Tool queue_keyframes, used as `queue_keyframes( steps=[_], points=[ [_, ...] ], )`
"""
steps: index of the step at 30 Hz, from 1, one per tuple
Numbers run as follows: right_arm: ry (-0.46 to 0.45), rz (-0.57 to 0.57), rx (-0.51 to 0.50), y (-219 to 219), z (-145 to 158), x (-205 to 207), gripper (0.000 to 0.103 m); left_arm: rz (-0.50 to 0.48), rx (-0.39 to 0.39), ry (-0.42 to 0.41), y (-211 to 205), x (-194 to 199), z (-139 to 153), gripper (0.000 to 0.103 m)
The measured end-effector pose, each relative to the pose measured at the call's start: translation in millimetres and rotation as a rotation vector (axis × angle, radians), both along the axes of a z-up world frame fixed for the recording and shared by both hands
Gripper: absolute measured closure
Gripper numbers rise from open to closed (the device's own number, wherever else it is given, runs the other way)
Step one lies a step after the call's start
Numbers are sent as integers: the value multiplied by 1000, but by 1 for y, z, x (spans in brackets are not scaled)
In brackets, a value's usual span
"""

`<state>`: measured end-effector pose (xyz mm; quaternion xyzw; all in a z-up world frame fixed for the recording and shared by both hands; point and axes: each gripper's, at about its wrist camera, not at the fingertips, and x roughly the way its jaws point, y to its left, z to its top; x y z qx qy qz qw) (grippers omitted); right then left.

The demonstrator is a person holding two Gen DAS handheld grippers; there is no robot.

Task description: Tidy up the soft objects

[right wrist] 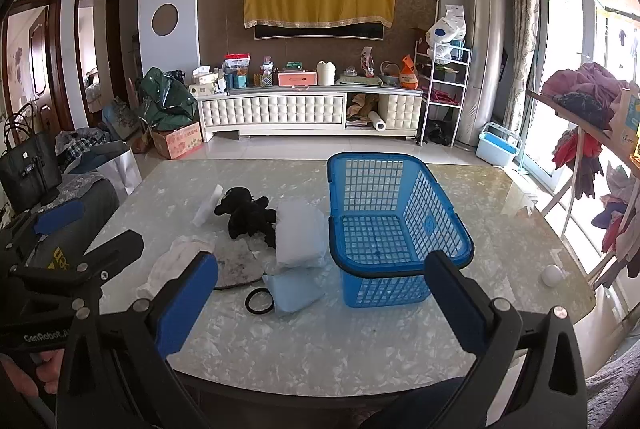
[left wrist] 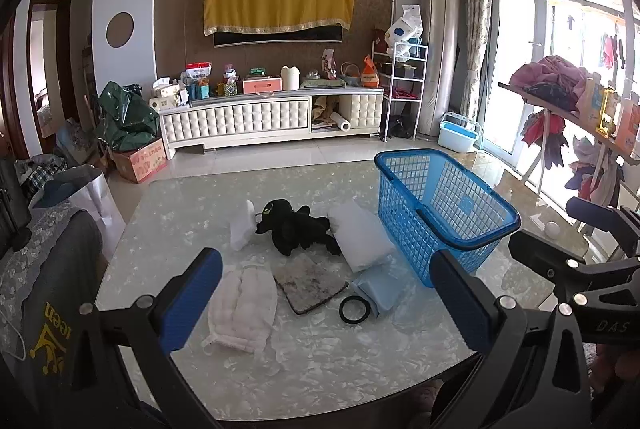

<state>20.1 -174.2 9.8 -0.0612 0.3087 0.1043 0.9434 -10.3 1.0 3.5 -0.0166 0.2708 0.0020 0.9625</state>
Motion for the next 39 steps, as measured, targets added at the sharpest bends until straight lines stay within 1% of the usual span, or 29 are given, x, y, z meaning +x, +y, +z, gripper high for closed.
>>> queue_keyframes(
  steps=[20,35,39],
  points=[
    [5,-3,7,0,-4,-4,0,-11,-2,-4,0,-5,-3,0],
    [19,-8,11,-2,-3,-1,0,-27,2,7,-4,4,-4,0],
    [29,2,3,0,-2,4,0,-37,6,21,-2,9,-5,0]
  ],
)
